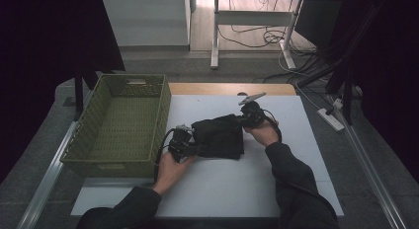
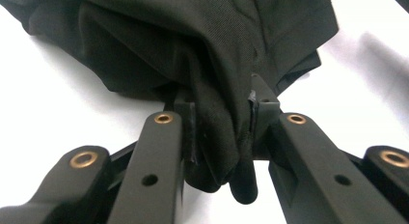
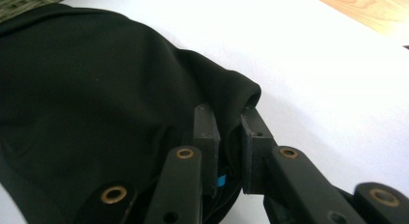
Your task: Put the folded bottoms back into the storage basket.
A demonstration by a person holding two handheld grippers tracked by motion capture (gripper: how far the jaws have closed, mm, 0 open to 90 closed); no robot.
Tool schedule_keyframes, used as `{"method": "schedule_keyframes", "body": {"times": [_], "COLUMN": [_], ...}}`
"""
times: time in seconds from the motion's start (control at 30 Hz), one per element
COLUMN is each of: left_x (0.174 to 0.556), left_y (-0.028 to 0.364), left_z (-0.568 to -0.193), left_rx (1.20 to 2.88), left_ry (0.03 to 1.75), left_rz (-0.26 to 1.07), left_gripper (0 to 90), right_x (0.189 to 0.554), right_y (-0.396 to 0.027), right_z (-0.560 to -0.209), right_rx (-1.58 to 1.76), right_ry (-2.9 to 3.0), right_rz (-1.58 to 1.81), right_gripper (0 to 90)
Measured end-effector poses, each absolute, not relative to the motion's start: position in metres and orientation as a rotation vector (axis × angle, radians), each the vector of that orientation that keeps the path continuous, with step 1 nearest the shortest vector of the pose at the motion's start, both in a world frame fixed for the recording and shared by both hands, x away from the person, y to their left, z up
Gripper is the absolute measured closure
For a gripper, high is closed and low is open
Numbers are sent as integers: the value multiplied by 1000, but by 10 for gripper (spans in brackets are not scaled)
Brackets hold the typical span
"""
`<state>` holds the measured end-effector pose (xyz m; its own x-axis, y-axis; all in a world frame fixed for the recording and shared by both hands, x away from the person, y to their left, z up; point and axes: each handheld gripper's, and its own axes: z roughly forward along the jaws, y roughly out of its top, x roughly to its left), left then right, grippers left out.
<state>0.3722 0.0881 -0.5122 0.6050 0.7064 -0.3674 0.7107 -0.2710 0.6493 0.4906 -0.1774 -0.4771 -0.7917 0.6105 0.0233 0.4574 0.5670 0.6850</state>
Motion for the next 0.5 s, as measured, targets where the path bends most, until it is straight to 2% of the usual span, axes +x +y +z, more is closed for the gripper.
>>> {"method": "schedule_keyframes", "body": {"times": [0.5], "left_x": [361], "left_y": [84], "left_z": [-490], "left_rx": [2040], "left_ry": [1051], "left_rz": [9], "left_gripper": [725], "right_x": [458], "right_y": [-198], "right_z": [-442], "right_rx": [880], "right_ry": [2566], "right_rz": [1062], "right_gripper": [806]}}
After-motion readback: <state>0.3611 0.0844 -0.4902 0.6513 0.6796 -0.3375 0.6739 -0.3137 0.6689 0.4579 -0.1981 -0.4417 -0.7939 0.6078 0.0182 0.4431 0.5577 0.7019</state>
